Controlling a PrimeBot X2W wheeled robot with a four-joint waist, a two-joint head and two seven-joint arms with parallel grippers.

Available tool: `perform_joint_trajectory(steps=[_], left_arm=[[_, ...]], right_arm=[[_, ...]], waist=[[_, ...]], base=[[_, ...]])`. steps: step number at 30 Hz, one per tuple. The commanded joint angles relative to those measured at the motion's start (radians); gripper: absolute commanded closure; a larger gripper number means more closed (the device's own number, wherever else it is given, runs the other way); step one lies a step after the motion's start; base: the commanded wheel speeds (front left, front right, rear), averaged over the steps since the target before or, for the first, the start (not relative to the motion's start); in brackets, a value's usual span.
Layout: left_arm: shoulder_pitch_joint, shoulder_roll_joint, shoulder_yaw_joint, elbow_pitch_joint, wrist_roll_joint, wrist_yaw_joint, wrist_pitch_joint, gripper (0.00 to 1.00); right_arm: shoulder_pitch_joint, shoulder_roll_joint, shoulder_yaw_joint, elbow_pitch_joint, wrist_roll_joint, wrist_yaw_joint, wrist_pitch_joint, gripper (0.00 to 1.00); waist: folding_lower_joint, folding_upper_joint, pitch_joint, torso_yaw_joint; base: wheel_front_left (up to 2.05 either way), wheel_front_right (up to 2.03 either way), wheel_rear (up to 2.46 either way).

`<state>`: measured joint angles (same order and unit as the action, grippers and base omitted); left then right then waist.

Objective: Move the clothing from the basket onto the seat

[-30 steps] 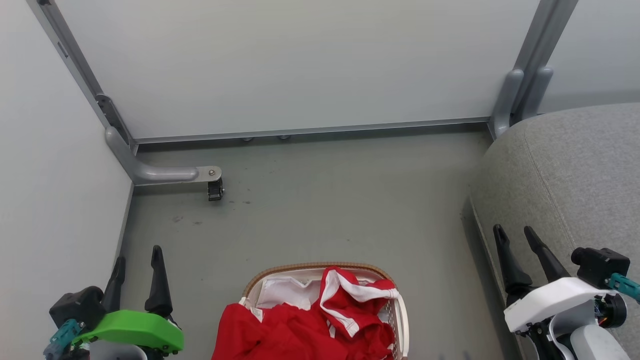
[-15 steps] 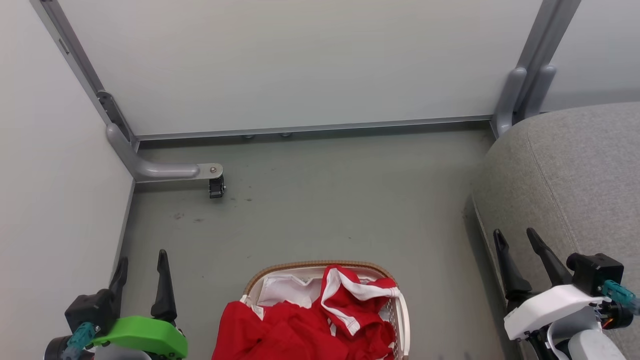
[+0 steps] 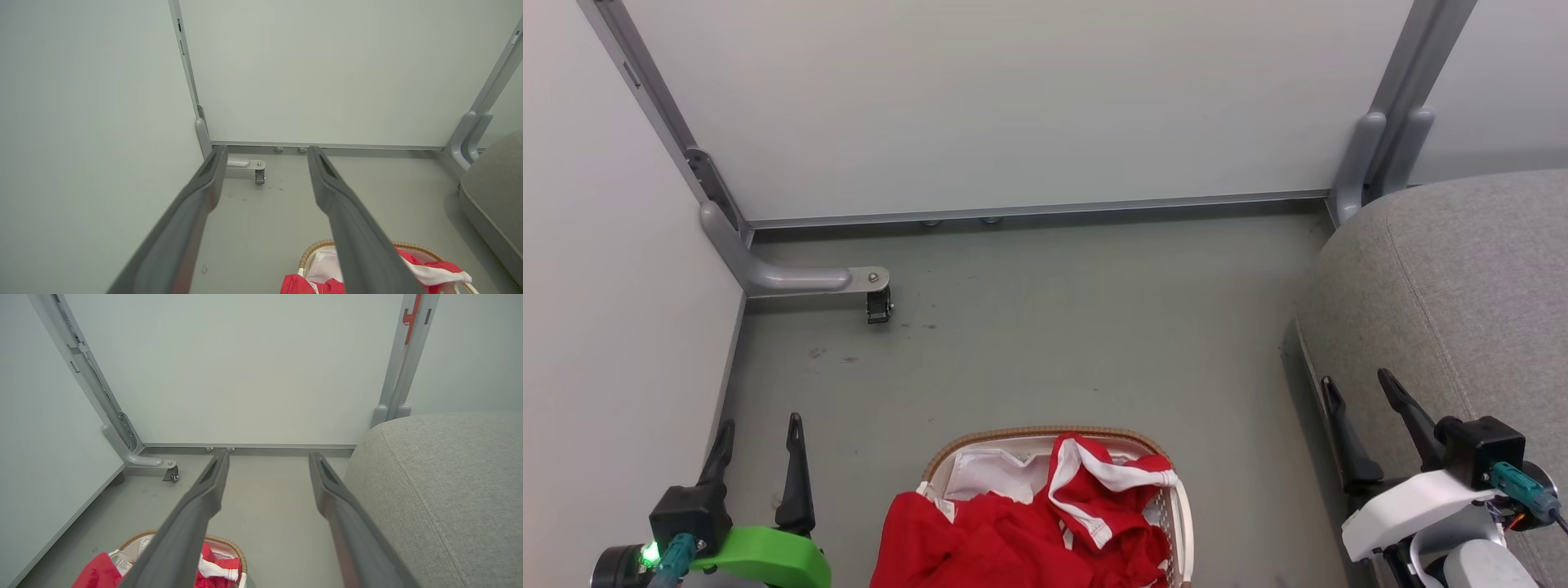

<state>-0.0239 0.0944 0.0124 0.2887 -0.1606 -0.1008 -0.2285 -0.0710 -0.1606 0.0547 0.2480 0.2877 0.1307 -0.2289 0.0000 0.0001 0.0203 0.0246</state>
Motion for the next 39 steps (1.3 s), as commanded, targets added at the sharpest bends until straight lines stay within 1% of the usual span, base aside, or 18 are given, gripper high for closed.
perform_joint_trajectory(steps=[1,9,13,17,27,29,32,39], left_arm=[[0.012,0.005,0.0,-0.007,0.028,0.004,-0.009,0.0],[0.018,-0.003,-0.003,0.001,0.084,0.001,-0.022,0.0],[0.013,-0.009,-0.021,0.015,0.108,-0.006,-0.031,0.0],[0.004,-0.019,-0.032,0.063,0.117,-0.011,-0.038,0.0],[-0.091,-0.02,-0.097,0.147,0.104,-0.03,-0.038,0.0],[-0.106,-0.021,-0.112,0.176,0.087,-0.029,-0.038,0.0],[-0.145,-0.01,-0.138,0.206,0.066,-0.03,-0.038,0.0],[-0.235,0.035,-0.214,0.248,0.043,-0.029,-0.038,0.0]], right_arm=[[0.01,-0.005,0.002,-0.005,-0.021,0.0,-0.008,0.0],[0.013,-0.002,0.001,0.005,-0.074,0.0,-0.023,0.0],[0.001,-0.001,0.006,-0.006,-0.098,0.0,-0.03,0.0],[-0.009,0.0,0.016,-0.015,-0.127,0.0,-0.038,0.0],[-0.088,0.005,0.045,-0.045,-0.123,0.0,-0.037,0.0],[-0.098,0.009,0.049,-0.051,-0.121,0.0,-0.037,0.0],[-0.12,0.018,0.039,-0.07,-0.116,0.0,-0.037,0.0],[-0.18,0.037,0.065,-0.114,-0.122,0.0,-0.037,0.0]], waist=[[0.0,-0.0001,0.0,-0.001],[0.0,-0.0001,0.006,-0.009],[0.0,-0.0001,0.034,-0.019],[0.0,-0.0001,0.063,-0.033],[0.0,-0.0001,0.195,-0.083],[0.0,-0.0001,0.217,-0.096],[0.0,-0.0001,0.252,-0.116],[0.0,-0.0001,0.361,-0.173]], base=[[0.0,0.0,0.0],[0.0,0.0,0.0],[0.0,0.0,0.0],[0.0,0.0,0.0],[0.0,0.0,0.0],[0.0,0.0,0.0],[0.0,0.0,0.0],[0.0,0.0,0.0]])
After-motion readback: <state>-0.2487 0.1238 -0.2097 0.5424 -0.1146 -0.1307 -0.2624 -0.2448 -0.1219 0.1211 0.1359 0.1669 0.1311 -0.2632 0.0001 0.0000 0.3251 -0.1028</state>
